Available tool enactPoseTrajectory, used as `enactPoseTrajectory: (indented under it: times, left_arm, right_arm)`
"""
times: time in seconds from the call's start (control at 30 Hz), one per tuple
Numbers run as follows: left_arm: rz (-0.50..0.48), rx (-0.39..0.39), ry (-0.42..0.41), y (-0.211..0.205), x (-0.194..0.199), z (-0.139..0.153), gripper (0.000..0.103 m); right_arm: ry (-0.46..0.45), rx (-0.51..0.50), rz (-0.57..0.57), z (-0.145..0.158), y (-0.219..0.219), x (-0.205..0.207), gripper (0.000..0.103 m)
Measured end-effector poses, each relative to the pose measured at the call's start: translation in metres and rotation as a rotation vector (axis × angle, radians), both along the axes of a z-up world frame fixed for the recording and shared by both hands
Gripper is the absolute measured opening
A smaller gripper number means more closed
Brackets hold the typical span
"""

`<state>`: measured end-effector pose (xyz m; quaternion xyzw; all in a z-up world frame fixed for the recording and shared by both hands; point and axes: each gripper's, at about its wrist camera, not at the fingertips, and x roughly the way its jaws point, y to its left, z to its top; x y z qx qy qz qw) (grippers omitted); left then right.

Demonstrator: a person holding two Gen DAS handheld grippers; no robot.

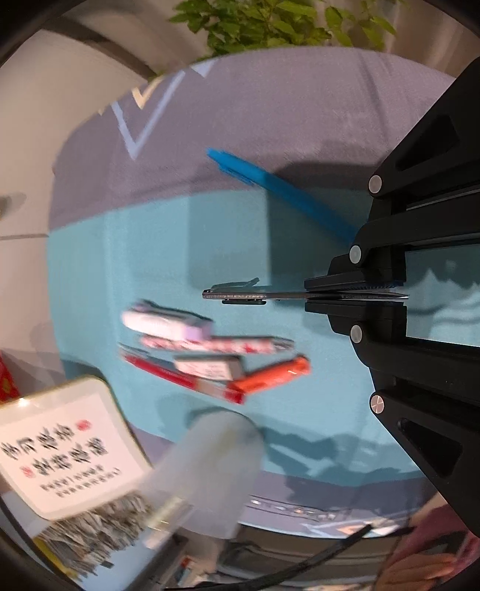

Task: Organize stationery
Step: 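Lower the right gripper onto the dark clip pen and close it, then lift the clip pen with the right gripper and carry it over the cup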

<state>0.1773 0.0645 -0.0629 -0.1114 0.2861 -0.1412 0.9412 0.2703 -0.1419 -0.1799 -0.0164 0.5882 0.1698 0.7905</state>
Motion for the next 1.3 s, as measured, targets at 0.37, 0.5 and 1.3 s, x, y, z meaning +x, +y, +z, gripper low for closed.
enactPoseTrajectory:
  times: [0.37,0.5,1.3]
  left_arm:
    - [0.002,-0.008,0.02,0.003,-0.001,-0.005,0.013]
    - [0.006,-0.004,0.015,0.005,-0.003,-0.004,0.013]
    - [0.04,0.03,-0.076,0.007,-0.003,0.026,0.012]
  right_arm:
    - [-0.065,-0.019,-0.057,0.014,-0.012,0.006,0.009]
    - [-0.047,-0.01,-0.046,0.011,-0.001,0.024,0.023]
    - [-0.374,0.103,0.002,0.11,0.018,-0.029,0.01]
